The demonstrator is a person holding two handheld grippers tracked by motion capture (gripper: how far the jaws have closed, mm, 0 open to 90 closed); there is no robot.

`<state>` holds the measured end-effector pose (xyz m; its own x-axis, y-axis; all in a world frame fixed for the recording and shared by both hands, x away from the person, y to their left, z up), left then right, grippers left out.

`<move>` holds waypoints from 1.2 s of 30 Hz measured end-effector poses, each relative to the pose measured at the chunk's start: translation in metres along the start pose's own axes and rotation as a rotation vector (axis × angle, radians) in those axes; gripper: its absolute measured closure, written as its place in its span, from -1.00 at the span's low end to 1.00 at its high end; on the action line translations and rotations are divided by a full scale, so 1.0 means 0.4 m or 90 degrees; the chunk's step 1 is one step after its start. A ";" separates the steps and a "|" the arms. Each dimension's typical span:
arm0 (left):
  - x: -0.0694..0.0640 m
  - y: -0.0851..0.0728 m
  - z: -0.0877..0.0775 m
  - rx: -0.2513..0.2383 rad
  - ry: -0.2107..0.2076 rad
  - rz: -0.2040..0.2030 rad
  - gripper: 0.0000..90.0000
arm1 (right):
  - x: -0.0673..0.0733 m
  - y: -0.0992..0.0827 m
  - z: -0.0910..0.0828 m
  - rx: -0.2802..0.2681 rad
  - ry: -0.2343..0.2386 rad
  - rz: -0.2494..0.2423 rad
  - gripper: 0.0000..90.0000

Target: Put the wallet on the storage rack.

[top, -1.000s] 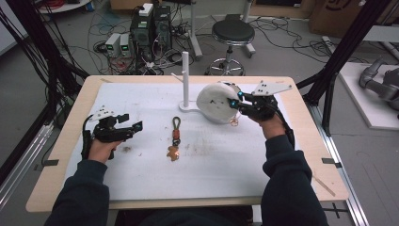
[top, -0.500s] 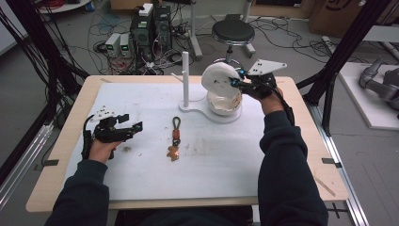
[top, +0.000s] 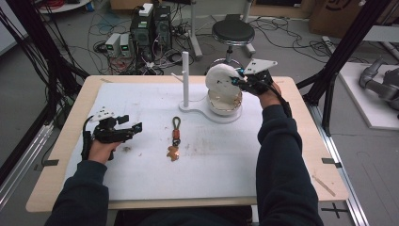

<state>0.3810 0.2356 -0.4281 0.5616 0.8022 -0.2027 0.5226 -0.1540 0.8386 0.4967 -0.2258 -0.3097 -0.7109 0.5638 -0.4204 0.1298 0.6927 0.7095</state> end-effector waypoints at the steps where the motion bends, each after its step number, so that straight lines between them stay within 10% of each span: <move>1: 0.000 0.000 0.000 -0.001 0.000 0.000 -0.48 | 0.000 0.000 0.000 0.000 0.000 0.000 0.68; 23: -0.005 -0.002 0.005 0.005 -0.009 0.002 -0.48 | -0.009 0.009 0.002 -0.032 -0.014 0.012 0.67; 36: -0.005 -0.002 0.005 0.004 -0.011 0.001 -0.48 | 0.006 -0.029 0.026 0.041 -0.004 -0.010 0.67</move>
<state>0.3807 0.2328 -0.4295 0.5736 0.7916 -0.2106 0.5259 -0.1588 0.8356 0.5006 -0.2276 -0.3250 -0.7089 0.5553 -0.4349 0.1628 0.7287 0.6652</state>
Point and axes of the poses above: each handheld gripper's, and its own axes: z roughly forward along the jaws, y roughly out of its top, x roughly to its left, the point moved 2 cm from there along z, roughly forward along the jaws, and after that the axes turned 9 degrees about x, right-handed, at the moved point
